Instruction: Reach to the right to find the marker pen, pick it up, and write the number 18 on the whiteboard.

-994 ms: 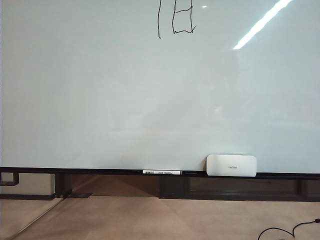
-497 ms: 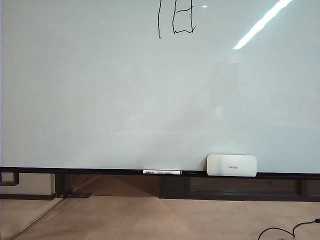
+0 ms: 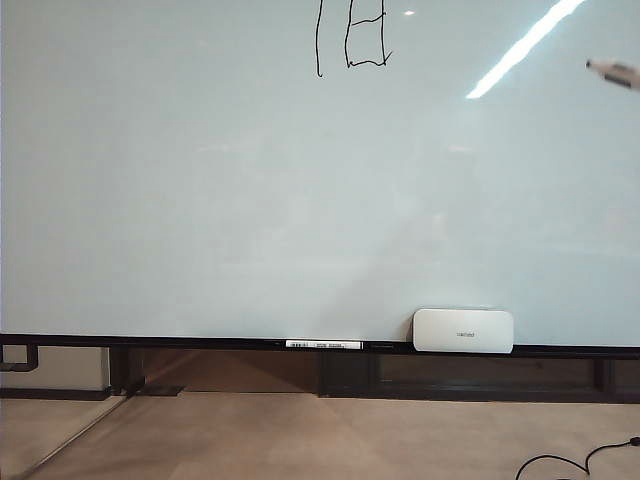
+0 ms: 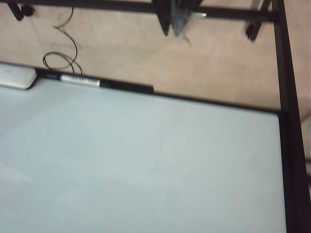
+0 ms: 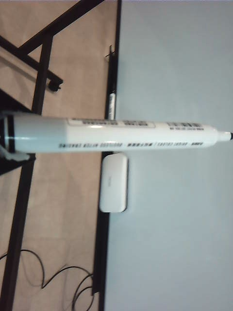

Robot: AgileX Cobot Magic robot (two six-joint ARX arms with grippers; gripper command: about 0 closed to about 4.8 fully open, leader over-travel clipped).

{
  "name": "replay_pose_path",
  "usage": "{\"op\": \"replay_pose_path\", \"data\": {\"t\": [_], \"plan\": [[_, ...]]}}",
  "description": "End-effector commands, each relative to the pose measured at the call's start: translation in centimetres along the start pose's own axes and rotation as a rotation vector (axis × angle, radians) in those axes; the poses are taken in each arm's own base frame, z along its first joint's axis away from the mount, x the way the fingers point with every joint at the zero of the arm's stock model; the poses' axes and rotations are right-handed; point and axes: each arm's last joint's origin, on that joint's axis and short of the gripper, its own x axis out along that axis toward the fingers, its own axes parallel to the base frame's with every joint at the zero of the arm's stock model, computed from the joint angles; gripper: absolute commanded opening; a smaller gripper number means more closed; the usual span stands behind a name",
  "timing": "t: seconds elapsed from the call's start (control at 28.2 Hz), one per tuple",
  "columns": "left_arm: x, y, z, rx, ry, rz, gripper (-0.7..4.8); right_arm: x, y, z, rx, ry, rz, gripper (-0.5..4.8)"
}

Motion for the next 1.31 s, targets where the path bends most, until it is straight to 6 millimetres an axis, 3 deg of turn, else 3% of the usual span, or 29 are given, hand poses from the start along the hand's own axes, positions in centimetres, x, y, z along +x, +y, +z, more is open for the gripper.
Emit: {"op": "replay_pose_path", "data": {"t": [0.04,0.67,1.31], "plan": [[0.4,0.3,-0.8,-0.008,0.01,-0.006,-0.05,0.3,-0.2,-0.7,-0.014,0.004,-0.016,-0.01],[1.6,1.2,-4.9,0.012,0.087,-0.06,-0.05,1.3,-0.7,-4.1,-0.138,0.08,-0.028,-0.01],[1.6,1.2,-4.9,-0.013,0.087,-0.06,-0.05,1.2,-0.9,-4.5,-0.111,0.118,-0.066,-0.01]]}}
